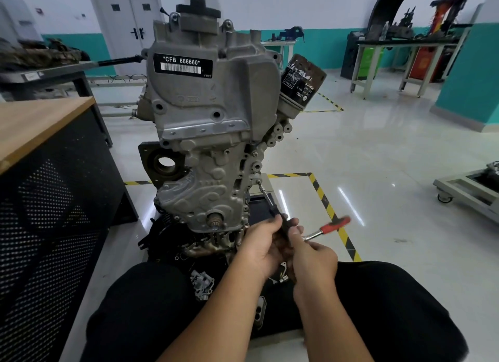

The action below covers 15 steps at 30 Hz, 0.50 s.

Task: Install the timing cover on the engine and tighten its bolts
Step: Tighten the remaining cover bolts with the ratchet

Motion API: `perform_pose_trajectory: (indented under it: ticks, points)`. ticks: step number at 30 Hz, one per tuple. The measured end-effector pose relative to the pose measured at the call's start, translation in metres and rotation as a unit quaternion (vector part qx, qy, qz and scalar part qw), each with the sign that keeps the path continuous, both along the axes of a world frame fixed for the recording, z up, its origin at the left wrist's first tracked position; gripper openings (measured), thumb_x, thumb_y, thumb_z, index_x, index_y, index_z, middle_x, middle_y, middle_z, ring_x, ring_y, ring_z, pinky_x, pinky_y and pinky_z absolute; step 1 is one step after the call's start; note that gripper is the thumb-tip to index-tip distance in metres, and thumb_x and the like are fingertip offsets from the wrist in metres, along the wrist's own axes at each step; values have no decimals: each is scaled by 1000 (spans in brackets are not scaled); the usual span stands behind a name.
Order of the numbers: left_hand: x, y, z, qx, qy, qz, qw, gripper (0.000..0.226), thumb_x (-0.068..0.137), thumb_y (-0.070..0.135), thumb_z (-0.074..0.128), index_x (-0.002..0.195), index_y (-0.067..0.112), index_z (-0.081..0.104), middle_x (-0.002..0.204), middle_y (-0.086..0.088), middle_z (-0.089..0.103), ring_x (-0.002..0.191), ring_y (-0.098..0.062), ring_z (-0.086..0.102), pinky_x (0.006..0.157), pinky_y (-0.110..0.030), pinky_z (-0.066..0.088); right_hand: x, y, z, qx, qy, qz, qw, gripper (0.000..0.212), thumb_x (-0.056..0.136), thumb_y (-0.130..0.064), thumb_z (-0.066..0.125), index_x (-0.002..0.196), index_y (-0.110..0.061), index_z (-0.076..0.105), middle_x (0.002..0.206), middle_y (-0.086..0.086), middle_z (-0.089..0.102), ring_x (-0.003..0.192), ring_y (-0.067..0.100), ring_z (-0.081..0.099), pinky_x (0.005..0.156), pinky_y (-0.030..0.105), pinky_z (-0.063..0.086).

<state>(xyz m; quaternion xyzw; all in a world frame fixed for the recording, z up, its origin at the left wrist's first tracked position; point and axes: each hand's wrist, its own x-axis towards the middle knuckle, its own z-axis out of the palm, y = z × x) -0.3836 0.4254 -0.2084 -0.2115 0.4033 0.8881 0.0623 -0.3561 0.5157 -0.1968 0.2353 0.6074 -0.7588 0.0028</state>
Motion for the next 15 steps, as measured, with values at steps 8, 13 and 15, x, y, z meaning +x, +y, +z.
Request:
perform_pose_trajectory:
  ticks: [8, 13, 15]
  points:
    - [2, -6, 5, 28, 6, 2, 1000, 14, 97, 20, 66, 95, 7, 70, 92, -13, 76, 68, -23, 73, 53, -30, 57, 7, -7, 2, 20, 43, 2, 999, 38, 86, -38, 81, 68, -7, 67, 48, -2, 62, 36, 10, 51, 36, 21, 37]
    - [-1, 0, 0, 0, 34, 12, 999, 26, 100, 10, 59, 82, 5, 77, 91, -18, 74, 79, -30, 73, 77, -45, 63, 3, -1, 5, 77, 60, 12, 995, 24, 79, -25, 88, 70, -16, 68, 57, -9, 66, 50, 6, 64, 43, 13, 41]
    - [-1, 0, 1, -9, 38, 21, 999, 22, 95, 6, 66, 77, 5, 80, 93, -22, 73, 83, -32, 71, 90, -53, 59, 4, -5, 5, 92, 90, 5, 992, 25, 72, -23, 92, 70, -24, 67, 64, -11, 69, 58, 1, 67, 49, 11, 43]
